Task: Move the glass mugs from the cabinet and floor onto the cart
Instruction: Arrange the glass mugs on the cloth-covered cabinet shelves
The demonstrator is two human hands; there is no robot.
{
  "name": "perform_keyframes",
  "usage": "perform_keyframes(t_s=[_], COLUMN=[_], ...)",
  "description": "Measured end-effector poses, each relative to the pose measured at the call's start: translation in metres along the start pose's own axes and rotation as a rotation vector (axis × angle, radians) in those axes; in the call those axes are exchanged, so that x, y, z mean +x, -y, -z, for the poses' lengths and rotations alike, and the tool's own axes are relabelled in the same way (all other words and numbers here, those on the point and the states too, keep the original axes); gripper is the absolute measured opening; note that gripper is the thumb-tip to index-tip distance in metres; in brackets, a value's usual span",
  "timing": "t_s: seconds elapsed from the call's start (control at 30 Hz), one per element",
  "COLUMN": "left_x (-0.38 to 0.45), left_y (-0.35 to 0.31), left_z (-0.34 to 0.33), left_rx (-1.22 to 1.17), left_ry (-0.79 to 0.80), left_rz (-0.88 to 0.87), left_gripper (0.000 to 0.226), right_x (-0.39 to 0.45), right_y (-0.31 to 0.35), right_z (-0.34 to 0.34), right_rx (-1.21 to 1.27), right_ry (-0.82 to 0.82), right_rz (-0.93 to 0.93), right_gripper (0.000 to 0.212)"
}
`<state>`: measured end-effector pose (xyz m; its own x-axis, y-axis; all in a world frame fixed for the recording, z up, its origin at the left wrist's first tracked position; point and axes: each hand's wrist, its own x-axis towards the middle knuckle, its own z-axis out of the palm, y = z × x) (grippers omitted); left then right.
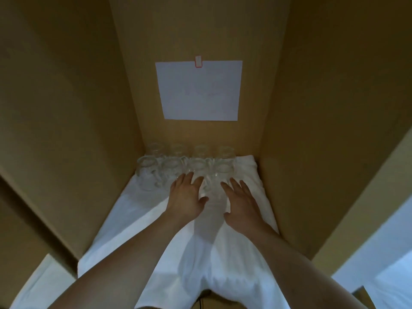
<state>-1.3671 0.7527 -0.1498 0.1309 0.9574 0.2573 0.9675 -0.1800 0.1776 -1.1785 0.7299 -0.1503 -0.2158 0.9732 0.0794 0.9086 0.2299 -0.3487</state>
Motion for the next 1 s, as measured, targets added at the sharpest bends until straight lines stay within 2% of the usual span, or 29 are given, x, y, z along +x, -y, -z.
perform_keyframes(t_s=[0.37, 0.63, 1.0], left_x=[-0.139, -0.2, -0.285], left_y=[0.012, 0.04, 0.124], left_z=[0.031, 0.064, 0.106], left_rx=[0.05, 0.088, 0.081], left_ry=[0.042, 0.008, 0.0], left_rz=[0.191, 0.27, 0.354], left_gripper=[0.069, 0.067, 0.063], right_x=[-0.074, -0.102, -0.13], right_y=[0.051, 0.106, 0.211], right_z=[-0.026, -0.044, -0.084], right_rx=[0.018, 0.045, 0.057], right_ry=[0.146, 0.144, 0.164], right_rz=[0.139, 0.244, 0.278], right_gripper=[0.084, 0.084, 0.085])
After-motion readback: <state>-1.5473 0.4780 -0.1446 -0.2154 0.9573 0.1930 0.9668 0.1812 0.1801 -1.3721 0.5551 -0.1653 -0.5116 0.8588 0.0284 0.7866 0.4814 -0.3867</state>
